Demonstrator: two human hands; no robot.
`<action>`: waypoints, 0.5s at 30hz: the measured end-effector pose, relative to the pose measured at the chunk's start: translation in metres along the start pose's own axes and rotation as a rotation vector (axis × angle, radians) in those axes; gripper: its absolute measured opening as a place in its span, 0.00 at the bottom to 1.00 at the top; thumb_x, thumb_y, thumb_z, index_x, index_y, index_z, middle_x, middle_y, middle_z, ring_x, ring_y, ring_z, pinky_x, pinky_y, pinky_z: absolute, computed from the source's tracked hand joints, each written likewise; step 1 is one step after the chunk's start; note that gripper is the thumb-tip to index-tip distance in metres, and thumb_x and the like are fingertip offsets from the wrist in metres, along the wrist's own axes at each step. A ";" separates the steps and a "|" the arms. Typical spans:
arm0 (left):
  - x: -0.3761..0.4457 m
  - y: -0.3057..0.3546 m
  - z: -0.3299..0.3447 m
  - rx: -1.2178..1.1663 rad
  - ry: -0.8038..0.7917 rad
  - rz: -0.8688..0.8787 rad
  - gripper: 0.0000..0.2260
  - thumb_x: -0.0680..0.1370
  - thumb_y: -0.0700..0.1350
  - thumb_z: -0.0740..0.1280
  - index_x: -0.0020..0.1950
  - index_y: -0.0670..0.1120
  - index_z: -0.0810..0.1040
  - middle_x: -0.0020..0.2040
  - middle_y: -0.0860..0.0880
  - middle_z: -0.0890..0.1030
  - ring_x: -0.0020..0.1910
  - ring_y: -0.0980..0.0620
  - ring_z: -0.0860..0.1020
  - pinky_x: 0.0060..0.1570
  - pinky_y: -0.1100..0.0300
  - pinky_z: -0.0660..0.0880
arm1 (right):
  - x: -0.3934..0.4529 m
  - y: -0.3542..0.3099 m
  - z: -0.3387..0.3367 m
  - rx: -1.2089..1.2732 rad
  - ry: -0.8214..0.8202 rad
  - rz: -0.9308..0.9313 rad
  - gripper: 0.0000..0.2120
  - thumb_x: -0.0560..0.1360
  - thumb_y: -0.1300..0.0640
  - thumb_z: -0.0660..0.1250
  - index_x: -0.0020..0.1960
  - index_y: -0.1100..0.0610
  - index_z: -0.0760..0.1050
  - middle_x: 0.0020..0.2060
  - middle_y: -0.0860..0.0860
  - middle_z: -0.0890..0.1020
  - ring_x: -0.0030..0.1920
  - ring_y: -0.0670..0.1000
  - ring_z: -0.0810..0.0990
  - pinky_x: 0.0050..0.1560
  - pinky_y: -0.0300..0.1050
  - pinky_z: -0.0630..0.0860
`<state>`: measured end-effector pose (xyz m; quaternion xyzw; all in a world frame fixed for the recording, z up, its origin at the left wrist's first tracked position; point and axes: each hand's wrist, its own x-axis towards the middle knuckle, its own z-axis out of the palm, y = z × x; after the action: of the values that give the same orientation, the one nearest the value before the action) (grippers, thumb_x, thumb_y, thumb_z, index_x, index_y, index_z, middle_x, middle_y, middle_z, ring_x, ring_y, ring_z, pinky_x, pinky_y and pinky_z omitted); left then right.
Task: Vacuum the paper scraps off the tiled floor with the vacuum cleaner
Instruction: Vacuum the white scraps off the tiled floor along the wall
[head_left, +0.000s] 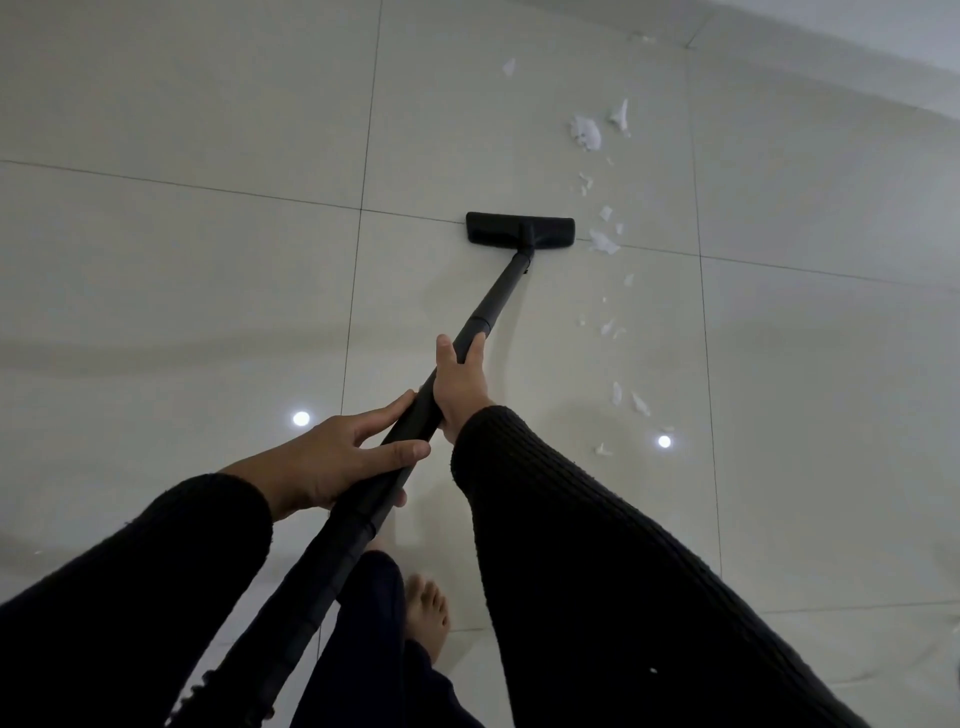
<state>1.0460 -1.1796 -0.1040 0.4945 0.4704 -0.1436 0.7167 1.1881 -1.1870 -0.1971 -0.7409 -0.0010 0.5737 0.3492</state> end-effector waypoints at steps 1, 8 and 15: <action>0.004 0.005 -0.005 -0.005 0.006 -0.002 0.39 0.62 0.63 0.68 0.72 0.67 0.59 0.48 0.52 0.82 0.37 0.57 0.85 0.33 0.61 0.79 | 0.005 -0.007 0.002 -0.007 0.002 0.000 0.32 0.81 0.40 0.55 0.78 0.35 0.40 0.74 0.53 0.66 0.69 0.59 0.70 0.68 0.63 0.72; 0.035 0.048 -0.049 -0.072 -0.019 -0.003 0.39 0.65 0.62 0.72 0.73 0.67 0.58 0.34 0.50 0.85 0.29 0.55 0.83 0.31 0.60 0.78 | 0.043 -0.066 0.020 -0.052 0.010 -0.019 0.33 0.80 0.39 0.56 0.78 0.35 0.40 0.74 0.54 0.66 0.68 0.60 0.71 0.69 0.62 0.70; 0.062 0.086 -0.097 -0.083 0.008 -0.001 0.32 0.74 0.53 0.68 0.74 0.64 0.58 0.32 0.51 0.84 0.27 0.55 0.82 0.31 0.59 0.79 | 0.076 -0.119 0.044 -0.092 0.020 -0.039 0.33 0.80 0.38 0.56 0.78 0.36 0.40 0.71 0.53 0.69 0.67 0.59 0.72 0.69 0.62 0.70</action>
<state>1.0839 -1.0411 -0.1115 0.4648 0.4789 -0.1222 0.7346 1.2237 -1.0435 -0.2042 -0.7618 -0.0381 0.5586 0.3259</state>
